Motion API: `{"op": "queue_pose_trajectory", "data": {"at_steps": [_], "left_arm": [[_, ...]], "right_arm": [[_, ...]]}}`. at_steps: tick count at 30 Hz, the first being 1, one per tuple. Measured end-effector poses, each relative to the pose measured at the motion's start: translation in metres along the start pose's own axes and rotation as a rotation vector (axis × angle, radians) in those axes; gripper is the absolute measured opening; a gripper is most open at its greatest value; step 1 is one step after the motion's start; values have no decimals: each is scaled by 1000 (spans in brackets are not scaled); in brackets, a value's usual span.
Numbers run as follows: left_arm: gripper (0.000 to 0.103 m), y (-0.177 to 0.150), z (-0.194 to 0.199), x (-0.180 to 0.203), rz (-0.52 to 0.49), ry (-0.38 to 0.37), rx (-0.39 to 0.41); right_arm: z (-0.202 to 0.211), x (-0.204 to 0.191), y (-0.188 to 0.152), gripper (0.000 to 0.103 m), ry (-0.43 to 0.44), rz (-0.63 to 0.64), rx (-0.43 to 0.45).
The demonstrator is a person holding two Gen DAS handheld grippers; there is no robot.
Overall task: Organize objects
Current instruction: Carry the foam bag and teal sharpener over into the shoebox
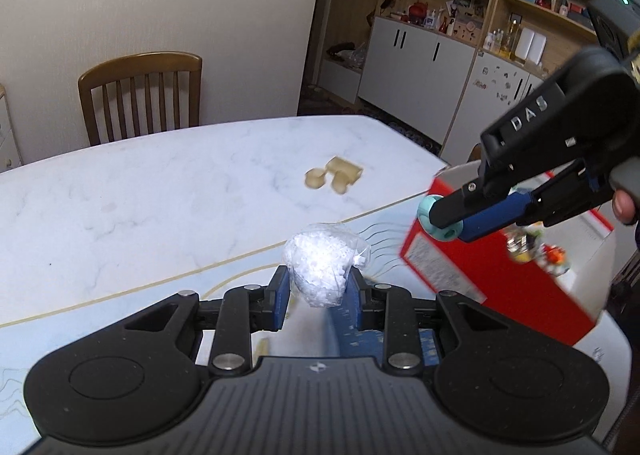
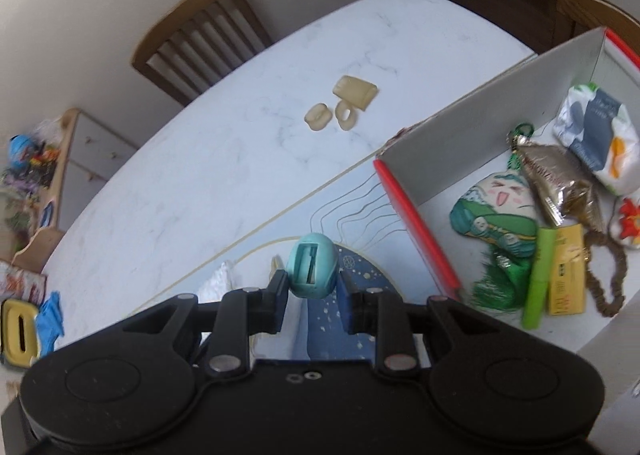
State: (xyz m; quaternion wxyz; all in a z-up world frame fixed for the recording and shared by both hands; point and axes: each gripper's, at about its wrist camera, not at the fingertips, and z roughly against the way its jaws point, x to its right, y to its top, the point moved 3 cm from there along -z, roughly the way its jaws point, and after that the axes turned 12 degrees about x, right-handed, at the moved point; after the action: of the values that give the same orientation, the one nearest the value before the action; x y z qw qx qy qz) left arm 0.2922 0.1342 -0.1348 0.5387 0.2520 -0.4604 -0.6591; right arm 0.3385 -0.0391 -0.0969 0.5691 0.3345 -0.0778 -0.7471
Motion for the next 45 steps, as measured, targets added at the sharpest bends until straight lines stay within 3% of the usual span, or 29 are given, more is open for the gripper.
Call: {"op": "queue_pose_trajectory", "data": {"at_steps": [10,20,33,45], "left_arm": [[29,22,18,49,19,15,12],[29,35,7,119,1,15,12],[29,36,-33,197,-33,-3,-24],[29,15,-89,230,-5,1,-156]], "right_arm": [[50,37,21,25,89,58,36],[84,99,48,25,114,186,76],[105,165,65,25,156,354,67],[93,197,44,24,172,578,3]]}}
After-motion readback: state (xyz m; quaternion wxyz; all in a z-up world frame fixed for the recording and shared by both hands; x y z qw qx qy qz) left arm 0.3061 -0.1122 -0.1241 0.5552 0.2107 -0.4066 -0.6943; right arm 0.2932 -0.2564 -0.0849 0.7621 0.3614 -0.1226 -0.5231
